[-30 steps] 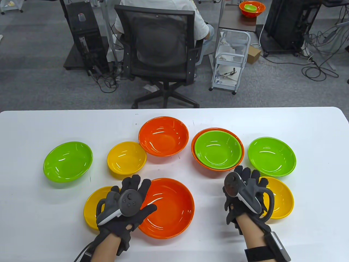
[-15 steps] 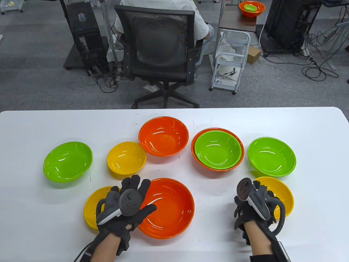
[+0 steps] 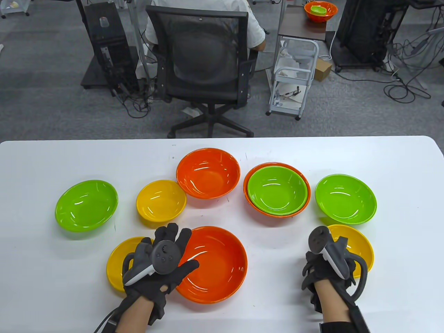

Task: Nest bowls by size, largest on bottom, smallest on top

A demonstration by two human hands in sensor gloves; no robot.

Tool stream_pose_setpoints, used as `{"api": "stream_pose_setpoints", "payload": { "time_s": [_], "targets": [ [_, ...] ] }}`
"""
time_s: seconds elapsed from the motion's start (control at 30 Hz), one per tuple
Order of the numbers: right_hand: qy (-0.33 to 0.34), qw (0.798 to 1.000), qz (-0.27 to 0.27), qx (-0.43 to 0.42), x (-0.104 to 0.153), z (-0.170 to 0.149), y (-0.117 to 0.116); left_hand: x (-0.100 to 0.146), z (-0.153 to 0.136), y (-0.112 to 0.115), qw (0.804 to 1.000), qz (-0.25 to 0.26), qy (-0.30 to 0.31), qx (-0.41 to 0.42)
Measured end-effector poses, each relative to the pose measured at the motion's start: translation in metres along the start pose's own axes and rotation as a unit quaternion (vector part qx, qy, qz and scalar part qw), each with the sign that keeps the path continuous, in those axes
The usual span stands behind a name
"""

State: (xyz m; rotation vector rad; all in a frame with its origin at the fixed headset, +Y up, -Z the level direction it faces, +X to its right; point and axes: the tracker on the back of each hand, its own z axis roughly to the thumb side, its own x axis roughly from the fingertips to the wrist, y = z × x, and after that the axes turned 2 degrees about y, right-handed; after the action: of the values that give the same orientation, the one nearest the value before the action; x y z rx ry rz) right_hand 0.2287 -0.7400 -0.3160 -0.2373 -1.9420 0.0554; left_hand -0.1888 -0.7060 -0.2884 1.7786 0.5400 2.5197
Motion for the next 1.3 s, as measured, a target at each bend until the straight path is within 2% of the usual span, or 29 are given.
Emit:
{"api": "stream_pose_setpoints", "payload": {
  "time_s": [0.37,0.77,1.3],
  "targets": [
    [0.019,1.000,0.001,0.002,-0.002,0.004,-0.002,0.000,0.000,0.000,1.000,-0.002,0.000,0.000],
    [0.038,0.996,-0.073,0.039,0.009,0.014,0.015,0.000,0.000,0.000,1.000,-0.004,0.000,0.002],
    [0.100,0.990,-0.090,-0.048,0.027,0.020,0.044,0.000,-0.002,-0.001,1.000,0.001,-0.003,0.007]
  ]
}}
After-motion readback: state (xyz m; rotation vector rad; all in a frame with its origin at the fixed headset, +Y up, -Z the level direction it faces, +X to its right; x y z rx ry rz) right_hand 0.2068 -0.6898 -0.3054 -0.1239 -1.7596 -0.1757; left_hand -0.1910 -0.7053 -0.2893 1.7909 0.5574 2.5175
